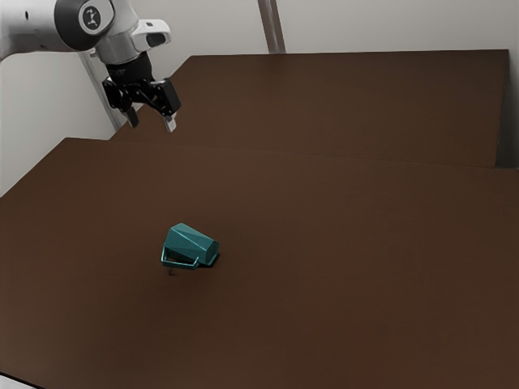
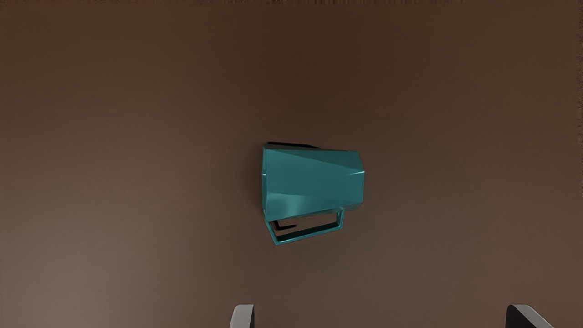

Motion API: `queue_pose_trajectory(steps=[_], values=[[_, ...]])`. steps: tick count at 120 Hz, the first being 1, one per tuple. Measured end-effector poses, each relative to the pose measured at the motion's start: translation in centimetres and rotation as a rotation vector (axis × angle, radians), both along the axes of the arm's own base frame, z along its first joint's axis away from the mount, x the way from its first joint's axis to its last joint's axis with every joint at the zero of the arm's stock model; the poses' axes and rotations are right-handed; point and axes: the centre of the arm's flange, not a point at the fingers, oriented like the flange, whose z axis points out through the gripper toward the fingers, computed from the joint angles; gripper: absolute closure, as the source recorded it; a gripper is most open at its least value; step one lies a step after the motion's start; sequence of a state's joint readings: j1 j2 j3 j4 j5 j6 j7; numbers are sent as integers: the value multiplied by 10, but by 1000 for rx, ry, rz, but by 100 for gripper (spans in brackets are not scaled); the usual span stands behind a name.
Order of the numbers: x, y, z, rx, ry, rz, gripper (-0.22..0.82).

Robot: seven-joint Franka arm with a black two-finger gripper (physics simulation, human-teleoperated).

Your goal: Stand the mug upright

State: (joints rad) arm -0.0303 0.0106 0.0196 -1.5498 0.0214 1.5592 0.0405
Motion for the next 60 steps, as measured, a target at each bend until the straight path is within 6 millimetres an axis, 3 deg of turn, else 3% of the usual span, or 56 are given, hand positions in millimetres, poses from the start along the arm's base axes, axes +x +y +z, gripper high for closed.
queue_pose_trajectory(steps=[32,60], values=[[-1,-4,-6,-6,13,-10,0],[-6,-10,-61,-110,101,4,0]])
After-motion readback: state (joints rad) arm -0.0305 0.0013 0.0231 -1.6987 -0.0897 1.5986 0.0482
